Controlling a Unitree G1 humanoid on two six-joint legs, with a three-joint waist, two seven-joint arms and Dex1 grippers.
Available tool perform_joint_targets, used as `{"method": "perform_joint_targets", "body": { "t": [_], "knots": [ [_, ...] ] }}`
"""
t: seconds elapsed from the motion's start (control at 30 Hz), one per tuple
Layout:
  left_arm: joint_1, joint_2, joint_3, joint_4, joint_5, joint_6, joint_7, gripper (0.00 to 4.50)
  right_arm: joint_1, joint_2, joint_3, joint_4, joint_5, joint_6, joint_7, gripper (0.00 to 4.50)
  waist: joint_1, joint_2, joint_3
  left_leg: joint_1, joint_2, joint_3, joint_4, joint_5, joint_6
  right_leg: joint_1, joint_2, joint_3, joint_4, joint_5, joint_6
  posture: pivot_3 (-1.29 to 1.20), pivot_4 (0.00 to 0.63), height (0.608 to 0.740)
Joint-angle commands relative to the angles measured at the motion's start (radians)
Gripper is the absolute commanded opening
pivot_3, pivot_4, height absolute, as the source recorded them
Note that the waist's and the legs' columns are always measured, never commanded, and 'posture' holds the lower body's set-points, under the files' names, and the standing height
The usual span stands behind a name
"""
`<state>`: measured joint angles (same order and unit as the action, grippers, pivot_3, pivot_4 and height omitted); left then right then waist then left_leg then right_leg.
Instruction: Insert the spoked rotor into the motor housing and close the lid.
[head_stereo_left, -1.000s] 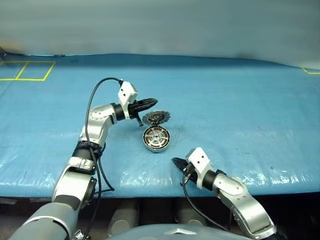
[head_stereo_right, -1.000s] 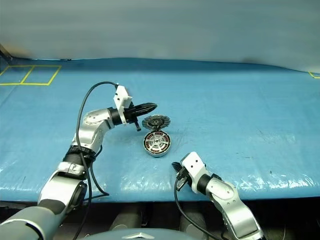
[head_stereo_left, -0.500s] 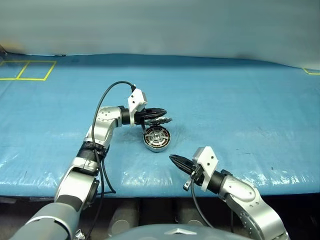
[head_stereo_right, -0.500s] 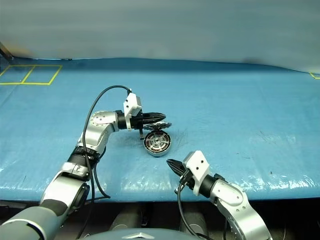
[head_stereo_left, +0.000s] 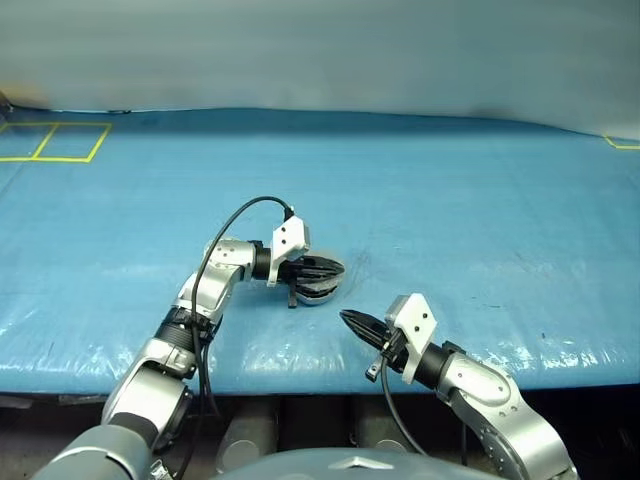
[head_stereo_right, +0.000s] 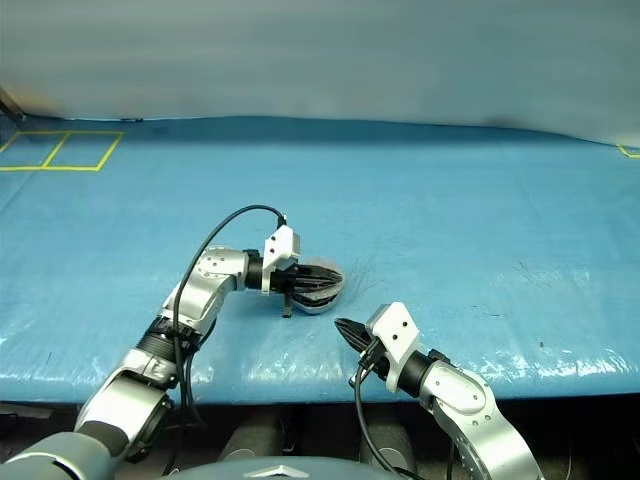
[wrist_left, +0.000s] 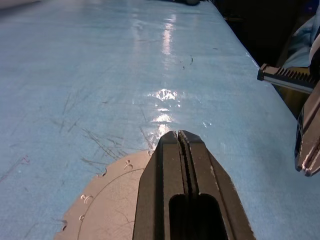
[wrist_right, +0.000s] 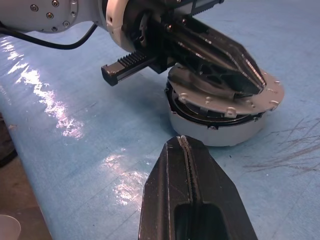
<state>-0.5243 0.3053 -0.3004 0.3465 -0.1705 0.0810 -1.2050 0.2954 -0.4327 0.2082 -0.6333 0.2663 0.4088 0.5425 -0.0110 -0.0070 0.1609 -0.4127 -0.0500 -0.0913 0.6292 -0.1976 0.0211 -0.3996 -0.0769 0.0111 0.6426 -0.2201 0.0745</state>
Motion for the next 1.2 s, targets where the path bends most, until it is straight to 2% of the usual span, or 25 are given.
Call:
{"method": "perform_joint_targets", "body": {
  "t": [0.03, 0.3, 0.4, 0.5, 0.63, 0.77, 0.93, 1.03, 1.2],
  "knots": [
    [-0.002, 0.000, -0.001, 0.020, 0.018, -0.002, 0.020, 0.03, -0.006, 0.005, 0.002, -0.010, -0.008, -0.032, -0.007, 0.00, 0.001, 0.000, 0.000, 0.000, 0.000, 0.000, 0.000, 0.000, 0.000, 0.000, 0.000, 0.000, 0.000, 0.000, 0.000, 0.00, 0.150, 0.740],
    [0.028, 0.003, -0.019, 0.013, 0.043, -0.025, 0.033, 0.03, -0.014, 0.005, 0.008, 0.004, -0.033, -0.038, -0.017, 0.00, 0.001, 0.000, 0.000, 0.001, 0.000, 0.000, 0.000, 0.000, 0.000, 0.001, 0.000, 0.000, 0.000, 0.000, -0.001, 0.00, 0.150, 0.740],
    [0.037, -0.006, 0.009, -0.018, 0.013, -0.032, 0.039, 0.03, -0.021, 0.007, 0.010, 0.009, -0.032, -0.048, -0.014, 0.00, 0.001, 0.000, -0.001, 0.001, 0.000, 0.000, 0.000, 0.000, 0.000, 0.001, 0.000, 0.000, 0.000, 0.000, -0.001, 0.00, 0.150, 0.740],
    [0.051, -0.031, 0.095, -0.145, -0.121, 0.051, 0.055, 0.03, -0.037, 0.011, -0.001, 0.001, -0.023, -0.058, -0.017, 0.00, 0.000, 0.000, 0.000, 0.000, 0.000, 0.000, 0.000, 0.000, 0.000, 0.001, 0.000, 0.000, 0.000, 0.000, -0.001, 0.00, 0.150, 0.740],
    [0.102, -0.002, 0.150, -0.305, -0.207, 0.123, 0.076, 0.03, -0.077, 0.009, -0.025, -0.016, 0.000, -0.040, -0.015, 0.00, 0.000, 0.000, 0.000, 0.000, 0.000, 0.000, 0.000, 0.000, 0.000, 0.000, 0.000, 0.000, 0.000, 0.000, -0.001, 0.00, 0.150, 0.740],
    [0.184, 0.045, 0.196, -0.432, -0.247, 0.179, 0.127, 0.03, -0.134, 0.018, -0.042, -0.009, 0.031, -0.014, -0.015, 0.00, -0.004, 0.001, -0.001, 0.001, 0.001, 0.000, -0.001, 0.000, 0.000, 0.000, 0.000, 0.001, 0.000, -0.001, -0.002, 0.00, 0.150, 0.740],
    [0.358, 0.119, 0.226, -0.559, -0.241, 0.205, 0.187, 0.03, -0.279, 0.034, 0.011, 0.093, -0.061, 0.025, -0.065, 0.00, -0.003, 0.001, -0.001, 0.001, 0.002, 0.000, -0.001, 0.000, 0.000, 0.000, 0.001, 0.001, 0.001, -0.002, -0.004, 0.00, 0.150, 0.740],
    [0.454, 0.142, 0.233, -0.611, -0.248, 0.212, 0.216, 0.00, -0.345, 0.060, 0.036, 0.173, -0.075, -0.004, -0.051, 0.58, 0.003, 0.001, -0.001, 0.001, 0.001, 0.000, -0.001, 0.000, -0.001, 0.000, 0.000, 0.000, 0.001, -0.002, -0.005, 0.00, 0.150, 0.740],
    [0.553, 0.135, 0.246, -0.689, -0.271, 0.226, 0.281, 0.00, -0.430, 0.051, 0.092, 0.283, -0.113, 0.019, -0.005, 2.23, 0.003, 0.001, 0.000, 0.001, 0.001, 0.000, -0.001, 0.000, -0.001, -0.001, -0.001, 0.000, 0.000, -0.002, -0.005, 0.00, 0.150, 0.740]
  ]
}}
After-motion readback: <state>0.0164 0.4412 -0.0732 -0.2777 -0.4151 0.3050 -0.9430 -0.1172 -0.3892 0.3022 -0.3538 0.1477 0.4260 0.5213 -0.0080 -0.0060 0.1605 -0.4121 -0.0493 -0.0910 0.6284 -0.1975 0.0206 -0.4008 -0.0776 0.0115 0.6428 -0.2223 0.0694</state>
